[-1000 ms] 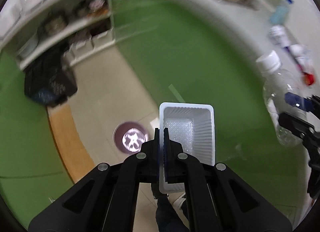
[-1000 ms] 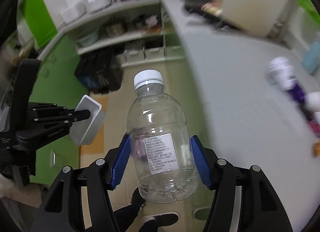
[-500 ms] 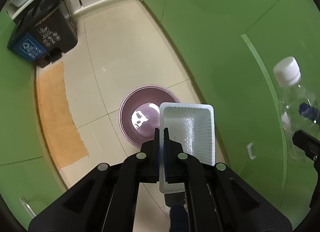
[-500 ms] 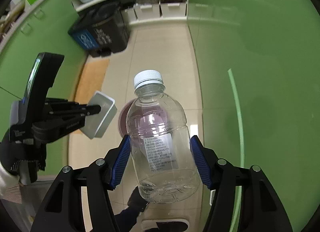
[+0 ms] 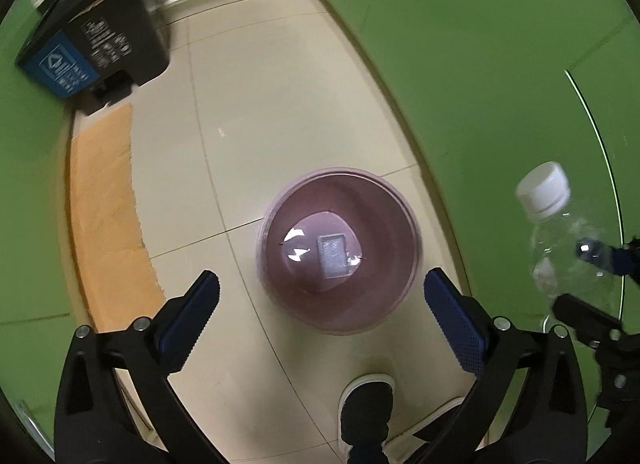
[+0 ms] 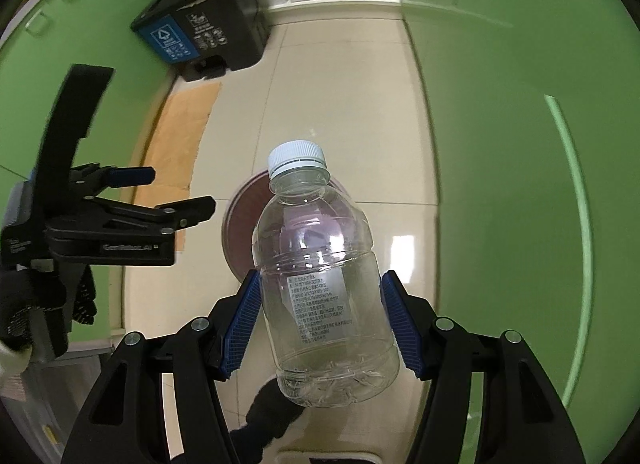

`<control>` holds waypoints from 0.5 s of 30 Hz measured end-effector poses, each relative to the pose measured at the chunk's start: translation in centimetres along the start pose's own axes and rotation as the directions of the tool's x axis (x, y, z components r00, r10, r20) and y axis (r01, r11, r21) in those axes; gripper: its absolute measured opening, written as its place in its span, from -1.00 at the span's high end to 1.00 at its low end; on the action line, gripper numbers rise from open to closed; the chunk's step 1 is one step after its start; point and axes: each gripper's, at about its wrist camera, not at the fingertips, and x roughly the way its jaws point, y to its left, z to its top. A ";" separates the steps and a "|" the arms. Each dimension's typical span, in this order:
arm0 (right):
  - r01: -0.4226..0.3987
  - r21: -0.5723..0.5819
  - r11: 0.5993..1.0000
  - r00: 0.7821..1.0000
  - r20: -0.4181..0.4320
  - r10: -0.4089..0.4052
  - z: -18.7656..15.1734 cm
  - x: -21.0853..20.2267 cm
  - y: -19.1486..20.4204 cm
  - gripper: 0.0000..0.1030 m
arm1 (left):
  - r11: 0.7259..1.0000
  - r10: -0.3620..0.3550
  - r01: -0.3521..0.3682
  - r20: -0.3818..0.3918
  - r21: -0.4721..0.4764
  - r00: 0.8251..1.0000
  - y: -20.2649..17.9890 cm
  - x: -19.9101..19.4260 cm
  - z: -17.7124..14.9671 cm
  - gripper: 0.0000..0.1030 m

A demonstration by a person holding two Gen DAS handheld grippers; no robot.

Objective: Collect trash
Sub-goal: 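Carry tray and bottle over the pink wastebasket and open both grippers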

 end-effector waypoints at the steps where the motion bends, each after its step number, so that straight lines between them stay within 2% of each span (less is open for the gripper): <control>1: -0.006 -0.004 1.000 1.000 -0.003 0.006 0.3 0.5 0.3 -0.17 | 1.000 0.007 -0.007 0.002 -0.013 1.000 0.8 0.0 0.2 -0.94; 7: -0.042 -0.055 0.998 0.999 -0.025 0.041 1.7 5.4 2.4 -0.18 | 0.995 -0.004 0.005 0.009 -0.096 1.000 4.9 -0.4 0.5 -0.94; 11: -0.045 -0.071 0.996 0.998 -0.038 0.042 2.1 7.0 3.2 -0.22 | 0.992 -0.003 0.008 0.037 -0.124 0.999 6.9 -1.1 0.2 -0.95; 12: -0.040 -0.076 0.996 0.998 -0.040 0.037 2.2 7.0 3.4 -0.46 | 0.992 -0.004 0.010 0.046 -0.125 0.999 7.1 -1.2 0.2 -0.95; 13: -0.033 -0.080 0.996 0.999 -0.031 0.030 2.2 6.7 3.6 -0.61 | 0.992 -0.010 0.017 0.059 -0.125 0.998 7.4 -1.5 0.1 -0.95; 14: -0.033 -0.081 0.996 0.999 -0.026 0.031 2.4 6.5 3.7 -0.72 | 0.992 -0.012 0.020 0.071 -0.122 0.997 7.4 -1.8 0.0 -0.95; 15: -0.030 -0.083 0.996 0.999 -0.027 0.028 2.4 6.2 3.9 -0.73 | 0.993 -0.008 0.018 0.080 -0.116 0.997 7.3 -2.2 0.0 -0.95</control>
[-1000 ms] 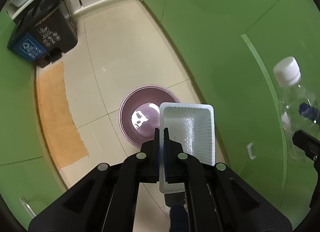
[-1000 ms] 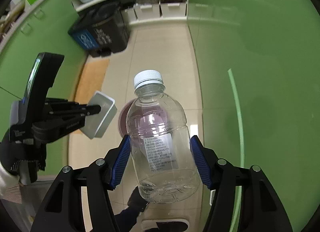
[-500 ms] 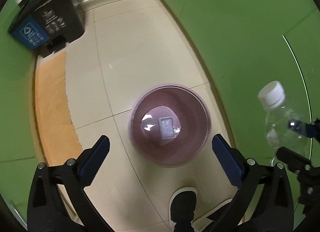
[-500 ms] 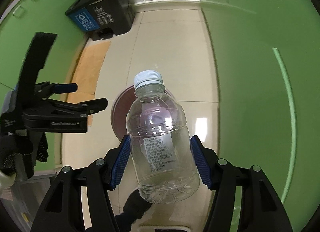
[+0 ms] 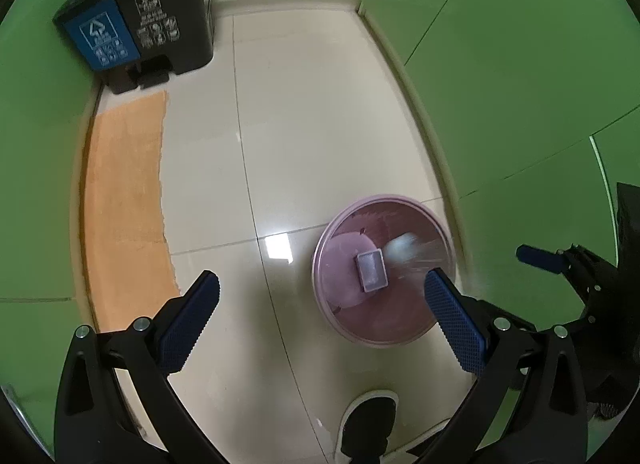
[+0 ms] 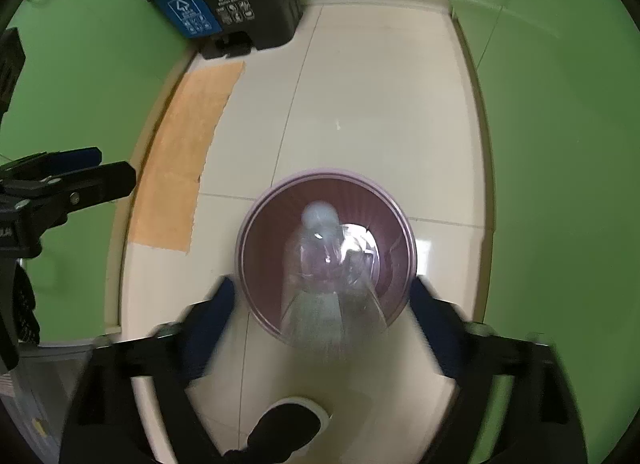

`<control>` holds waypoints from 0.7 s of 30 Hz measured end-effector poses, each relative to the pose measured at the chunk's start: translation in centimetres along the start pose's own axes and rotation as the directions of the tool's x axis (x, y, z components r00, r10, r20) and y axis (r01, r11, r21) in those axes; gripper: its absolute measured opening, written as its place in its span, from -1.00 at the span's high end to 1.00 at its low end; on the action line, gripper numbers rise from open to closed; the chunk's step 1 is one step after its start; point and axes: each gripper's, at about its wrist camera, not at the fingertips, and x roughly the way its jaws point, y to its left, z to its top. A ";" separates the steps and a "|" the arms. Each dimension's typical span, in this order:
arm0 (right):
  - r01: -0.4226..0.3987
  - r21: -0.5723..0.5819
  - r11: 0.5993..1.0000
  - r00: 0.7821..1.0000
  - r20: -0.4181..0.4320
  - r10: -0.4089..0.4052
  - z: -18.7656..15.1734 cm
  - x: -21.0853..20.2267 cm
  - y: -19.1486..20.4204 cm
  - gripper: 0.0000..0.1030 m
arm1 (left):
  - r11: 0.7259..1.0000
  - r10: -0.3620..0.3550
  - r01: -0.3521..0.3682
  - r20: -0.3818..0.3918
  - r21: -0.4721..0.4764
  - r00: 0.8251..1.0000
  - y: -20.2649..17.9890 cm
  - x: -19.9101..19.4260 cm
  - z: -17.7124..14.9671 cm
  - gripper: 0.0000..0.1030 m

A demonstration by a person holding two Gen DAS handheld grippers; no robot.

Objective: Collect trash
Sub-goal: 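Carry tray and bottle over the pink wastebasket and open both grippers, then move both tools back up to the counter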

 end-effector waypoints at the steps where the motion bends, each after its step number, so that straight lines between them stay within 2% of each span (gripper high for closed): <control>1: 0.004 0.001 1.000 1.000 -0.005 -0.004 0.0 -0.4 0.1 -0.75 | 1.000 0.004 -0.004 0.008 0.006 1.000 -0.2 -0.6 0.0 -0.95; 7: 0.035 0.024 0.999 0.999 0.016 -0.036 0.3 -4.9 0.1 -0.83 | 1.000 -0.014 0.014 -0.015 -0.002 1.000 -2.3 -4.7 0.7 -0.95; 10: 0.055 0.054 0.997 0.998 0.038 -0.058 0.3 -9.7 0.1 -0.88 | 1.000 -0.013 0.013 -0.008 0.025 1.000 -4.2 -8.3 1.4 -0.95; 15: 0.061 0.110 0.992 0.994 0.082 -0.070 -0.3 -19.8 0.5 -0.88 | 0.996 -0.014 0.011 0.038 0.087 0.999 -8.4 -16.5 3.0 -0.95; 16: 0.061 0.121 0.991 0.993 0.097 -0.073 -0.4 -21.9 0.6 -0.88 | 0.994 -0.020 0.014 0.058 0.106 0.998 -9.7 -19.3 3.5 -0.95; 21: 0.057 0.174 0.983 0.972 0.217 -0.094 -1.4 -34.6 0.7 -0.88 | 0.984 -0.036 0.009 0.146 0.180 0.989 -14.4 -29.5 5.3 -0.95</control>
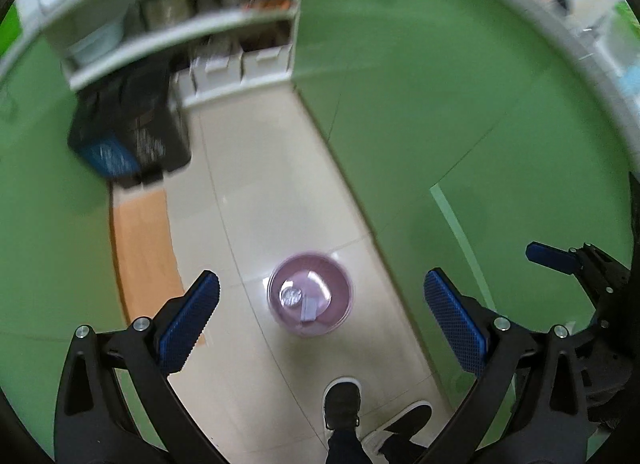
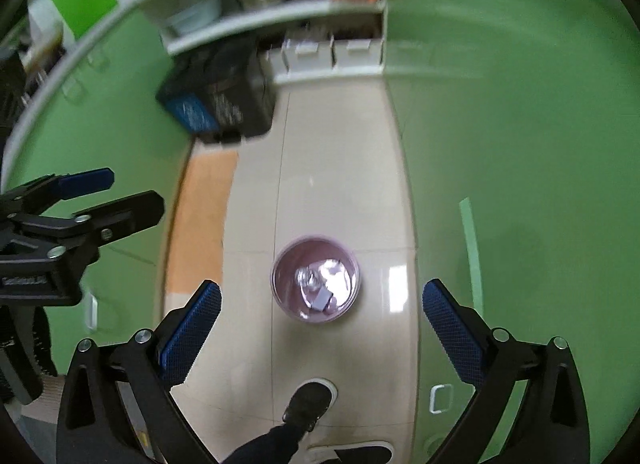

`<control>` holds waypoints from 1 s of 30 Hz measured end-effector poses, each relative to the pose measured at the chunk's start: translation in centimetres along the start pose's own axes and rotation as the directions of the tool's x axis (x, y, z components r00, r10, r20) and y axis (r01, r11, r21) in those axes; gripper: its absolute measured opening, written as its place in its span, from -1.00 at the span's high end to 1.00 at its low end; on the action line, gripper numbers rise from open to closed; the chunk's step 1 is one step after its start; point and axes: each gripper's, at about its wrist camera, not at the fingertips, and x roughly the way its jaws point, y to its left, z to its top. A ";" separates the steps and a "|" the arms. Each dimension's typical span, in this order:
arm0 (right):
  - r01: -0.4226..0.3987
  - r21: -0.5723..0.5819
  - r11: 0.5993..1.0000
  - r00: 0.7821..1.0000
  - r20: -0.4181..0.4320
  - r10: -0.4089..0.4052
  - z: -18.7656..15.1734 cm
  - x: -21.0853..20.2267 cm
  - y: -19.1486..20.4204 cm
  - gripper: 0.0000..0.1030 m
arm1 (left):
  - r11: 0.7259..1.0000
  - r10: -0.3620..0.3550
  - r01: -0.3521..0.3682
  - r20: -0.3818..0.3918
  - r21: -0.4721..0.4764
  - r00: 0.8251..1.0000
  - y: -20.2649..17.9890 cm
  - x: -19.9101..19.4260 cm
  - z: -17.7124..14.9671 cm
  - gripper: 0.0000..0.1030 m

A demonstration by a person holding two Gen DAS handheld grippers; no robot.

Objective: Collect trash
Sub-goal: 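Move both tools back up to the counter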

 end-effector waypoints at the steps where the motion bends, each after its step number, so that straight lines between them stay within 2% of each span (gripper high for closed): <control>1: 0.013 0.016 1.000 0.999 0.036 -0.014 0.3 -3.2 -0.4 -0.88 | 1.000 -0.002 0.001 0.025 0.026 1.000 -1.4 -2.5 1.0 -0.95; 6: 0.051 0.112 0.992 0.988 0.140 -0.066 1.3 -13.5 -3.0 -0.88 | 0.991 -0.012 -0.001 0.097 0.133 0.995 -7.6 -10.7 4.4 -0.95; 12: 0.140 0.238 0.961 0.952 0.236 -0.197 -0.2 -23.6 -8.2 -0.88 | 0.972 -0.104 0.080 0.098 0.222 0.990 -13.4 -15.5 6.2 -0.95; 16: 0.200 0.353 0.914 0.919 0.256 -0.300 -2.6 -28.1 -12.0 -0.88 | 0.931 -0.201 0.161 0.091 0.328 0.975 -18.3 -17.3 6.6 -0.95; 21: 0.268 0.501 0.823 0.873 0.235 -0.428 -6.7 -32.9 -16.4 -0.88 | 0.871 -0.294 0.240 0.064 0.428 0.954 -24.9 -18.8 7.5 -0.95; 24: 0.302 0.561 0.771 0.850 0.207 -0.484 -8.6 -35.0 -18.8 -0.88 | 0.840 -0.316 0.250 0.060 0.481 0.947 -28.4 -19.5 7.8 -0.95; 28: 0.327 0.627 0.707 0.828 0.171 -0.535 -10.8 -36.8 -22.1 -0.88 | 0.800 -0.375 0.300 0.043 0.519 0.926 -32.7 -19.4 9.4 -0.95; 30: 0.337 0.649 0.682 0.818 0.156 -0.554 -11.7 -37.4 -23.2 -0.88 | 0.792 -0.371 0.299 0.030 0.532 0.928 -34.4 -18.7 10.0 -0.95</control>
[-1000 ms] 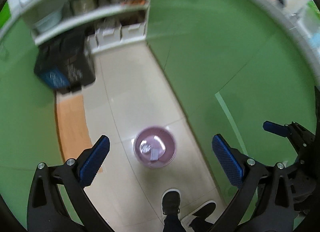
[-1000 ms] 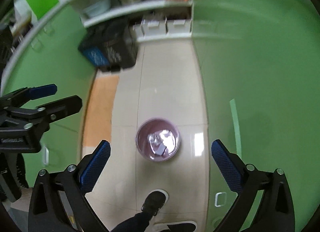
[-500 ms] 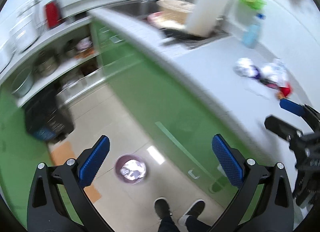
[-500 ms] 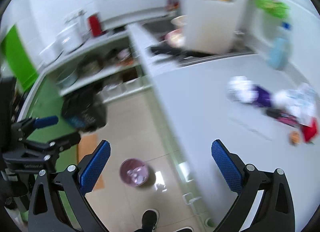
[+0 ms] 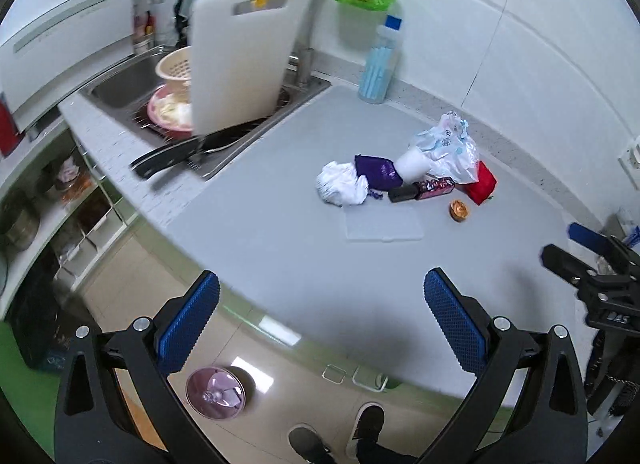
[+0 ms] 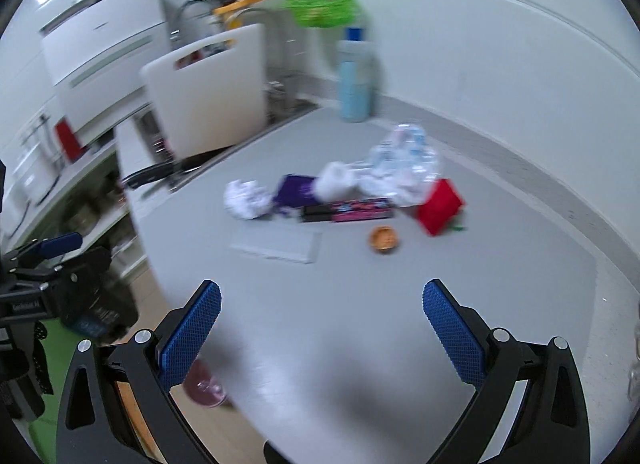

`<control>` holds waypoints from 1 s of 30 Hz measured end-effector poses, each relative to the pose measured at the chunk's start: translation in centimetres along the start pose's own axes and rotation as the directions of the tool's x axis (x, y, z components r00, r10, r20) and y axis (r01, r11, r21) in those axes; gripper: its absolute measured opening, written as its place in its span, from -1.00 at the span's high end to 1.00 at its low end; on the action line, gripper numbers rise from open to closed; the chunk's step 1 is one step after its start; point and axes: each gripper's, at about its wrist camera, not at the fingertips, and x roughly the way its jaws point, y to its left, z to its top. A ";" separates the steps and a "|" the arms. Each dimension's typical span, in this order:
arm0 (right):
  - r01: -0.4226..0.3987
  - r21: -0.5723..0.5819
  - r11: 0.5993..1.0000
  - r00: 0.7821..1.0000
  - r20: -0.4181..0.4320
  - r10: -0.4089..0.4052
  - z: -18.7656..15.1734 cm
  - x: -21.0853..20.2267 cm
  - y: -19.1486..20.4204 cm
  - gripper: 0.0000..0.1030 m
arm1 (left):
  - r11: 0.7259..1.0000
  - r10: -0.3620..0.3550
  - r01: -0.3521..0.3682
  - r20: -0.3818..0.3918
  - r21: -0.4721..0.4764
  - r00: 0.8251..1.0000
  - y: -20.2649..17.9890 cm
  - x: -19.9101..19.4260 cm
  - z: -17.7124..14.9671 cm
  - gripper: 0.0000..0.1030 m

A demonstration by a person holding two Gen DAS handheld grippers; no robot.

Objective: Collect trash
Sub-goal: 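Move both tools back up to the counter, then grasp the crumpled white paper with the left gripper while the right gripper grasps the walnut shell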

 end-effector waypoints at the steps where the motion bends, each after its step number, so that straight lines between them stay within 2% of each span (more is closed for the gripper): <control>1: 0.006 0.010 1.000 1.000 -0.003 -0.006 0.1 0.2 -0.6 -0.88 | 1.000 -0.013 0.013 -0.013 0.007 1.000 -0.5 1.0 0.7 -0.95; 10: 0.052 0.060 0.997 0.997 -0.055 -0.049 1.9 2.4 -6.8 -0.88 | 0.999 0.012 -0.009 -0.082 0.032 0.997 -3.0 8.8 5.0 -0.95; 15: 0.042 0.056 0.998 0.995 -0.092 -0.036 2.4 3.9 -8.6 -0.88 | 0.999 0.040 -0.037 -0.114 0.024 0.993 -3.2 13.2 7.3 -0.95; 23: 0.034 0.042 0.999 0.991 -0.131 -0.029 2.8 5.8 -10.3 -0.89 | 0.998 0.066 -0.063 -0.164 0.022 0.984 -2.8 17.7 8.2 -0.94; 25: 0.028 0.041 0.999 0.990 -0.136 -0.023 3.0 6.2 -10.6 -0.88 | 0.997 0.074 -0.070 -0.173 0.030 0.982 -2.8 18.4 8.3 -0.84; 27: 0.027 0.038 0.999 0.990 -0.142 -0.021 3.1 6.5 -10.6 -0.89 | 0.996 0.084 -0.079 -0.193 0.037 0.978 -2.8 19.1 8.2 -0.50; 30: 0.025 0.031 0.999 0.989 -0.147 -0.020 3.3 6.9 -10.7 -0.89 | 0.996 0.090 -0.083 -0.220 0.039 0.971 -2.8 20.1 7.9 -0.21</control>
